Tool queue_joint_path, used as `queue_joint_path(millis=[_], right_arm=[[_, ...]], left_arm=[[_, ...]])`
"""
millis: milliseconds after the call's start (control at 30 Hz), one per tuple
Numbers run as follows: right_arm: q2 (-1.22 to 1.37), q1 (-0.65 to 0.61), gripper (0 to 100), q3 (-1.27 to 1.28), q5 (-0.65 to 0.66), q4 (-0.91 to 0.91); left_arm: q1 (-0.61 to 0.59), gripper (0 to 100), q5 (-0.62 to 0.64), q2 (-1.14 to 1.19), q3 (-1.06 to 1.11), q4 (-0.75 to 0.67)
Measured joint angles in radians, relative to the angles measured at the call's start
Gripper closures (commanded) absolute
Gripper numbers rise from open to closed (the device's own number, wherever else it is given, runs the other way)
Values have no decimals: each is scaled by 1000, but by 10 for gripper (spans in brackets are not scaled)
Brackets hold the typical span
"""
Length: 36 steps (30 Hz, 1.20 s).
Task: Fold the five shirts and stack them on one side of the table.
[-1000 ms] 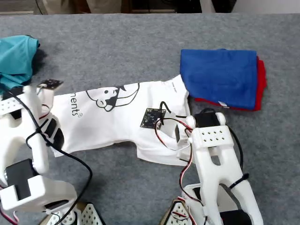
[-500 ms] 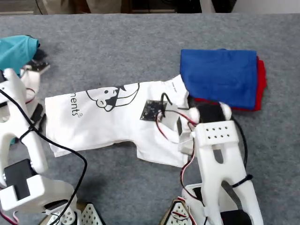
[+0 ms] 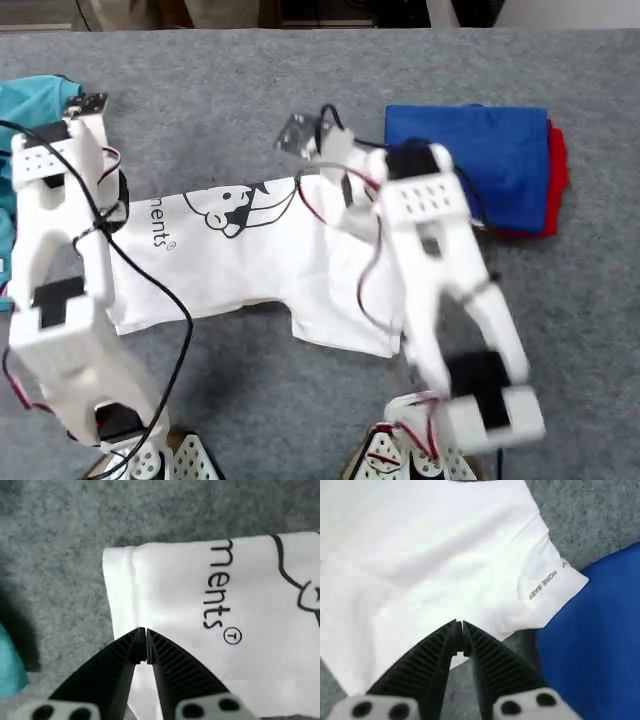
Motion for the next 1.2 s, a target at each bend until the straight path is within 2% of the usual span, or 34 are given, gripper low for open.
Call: queue_joint_path(millis=[300, 633, 833, 933, 1067, 1200], right_arm=[[585, 51, 996, -486, -92, -43], [1046, 143, 996, -1132, -92, 193], [1165, 138, 996, -1554, -92, 404], [1180, 109, 996, -1726, -92, 465], [1180, 94, 996, -1768, -92, 476], [1085, 92, 996, -1668, -92, 476]], left_arm=[[-48, 981, 46, 348, -336, -34], [-68, 981, 26, 595, -736, 80], [-71, 981, -68, 646, -961, 267], [-71, 981, -94, 644, -1042, 310], [-78, 982, -110, 609, -1019, 318], [-78, 982, -175, 457, -859, 318]])
